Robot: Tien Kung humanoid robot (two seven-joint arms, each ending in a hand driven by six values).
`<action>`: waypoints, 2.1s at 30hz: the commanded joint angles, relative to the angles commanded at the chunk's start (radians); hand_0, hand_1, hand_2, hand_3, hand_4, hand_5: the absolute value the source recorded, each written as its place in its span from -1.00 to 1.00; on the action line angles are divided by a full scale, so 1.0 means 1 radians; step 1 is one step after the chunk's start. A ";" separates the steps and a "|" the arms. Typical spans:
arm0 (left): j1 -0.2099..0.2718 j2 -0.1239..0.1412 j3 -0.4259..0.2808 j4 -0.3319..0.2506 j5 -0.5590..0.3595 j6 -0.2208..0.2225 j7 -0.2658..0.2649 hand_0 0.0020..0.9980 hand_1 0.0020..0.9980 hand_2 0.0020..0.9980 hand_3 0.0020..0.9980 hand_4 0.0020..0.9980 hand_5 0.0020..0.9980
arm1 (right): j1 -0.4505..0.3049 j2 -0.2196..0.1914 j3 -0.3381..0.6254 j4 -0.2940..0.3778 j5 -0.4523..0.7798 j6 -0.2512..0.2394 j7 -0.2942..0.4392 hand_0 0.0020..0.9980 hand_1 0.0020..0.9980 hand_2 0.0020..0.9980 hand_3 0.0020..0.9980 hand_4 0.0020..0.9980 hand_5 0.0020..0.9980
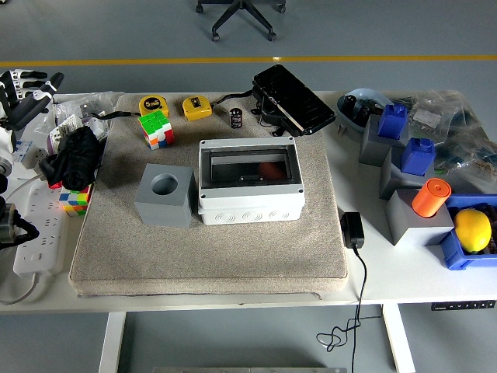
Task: Fetch the battery,place it into the box,close the lid of the box
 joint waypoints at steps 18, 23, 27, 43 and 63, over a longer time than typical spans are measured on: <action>0.002 -0.002 -0.008 -0.011 -0.002 -0.004 0.004 -0.35 -0.03 0.03 0.05 0.86 -0.07 | 0.001 0.001 0.011 0.000 -0.004 0.000 0.000 0.18 0.20 0.14 0.11 0.85 -0.12; 0.001 -0.003 -0.010 -0.012 -0.004 -0.005 0.004 -0.35 -0.03 0.03 0.05 0.86 -0.07 | 0.002 0.001 0.011 0.000 -0.005 0.002 -0.002 0.18 0.20 0.14 0.11 0.85 -0.11; 0.001 -0.004 -0.004 -0.015 -0.006 -0.005 0.006 -0.35 -0.03 0.03 0.05 0.86 -0.07 | 0.002 0.002 0.009 -0.001 -0.003 0.004 -0.005 0.18 0.20 0.14 0.11 0.85 -0.11; 0.002 -0.005 -0.001 -0.019 -0.011 -0.006 0.006 -0.35 -0.03 0.03 0.05 0.86 -0.06 | 0.006 0.002 0.009 0.001 -0.003 0.006 -0.007 0.19 0.21 0.14 0.12 0.86 -0.11; 0.017 -0.009 -0.006 -0.021 -0.013 -0.007 0.008 -0.35 -0.04 0.02 0.05 0.86 -0.06 | 0.009 0.000 -0.001 0.003 -0.005 0.008 -0.009 0.18 0.21 0.15 0.12 0.86 -0.11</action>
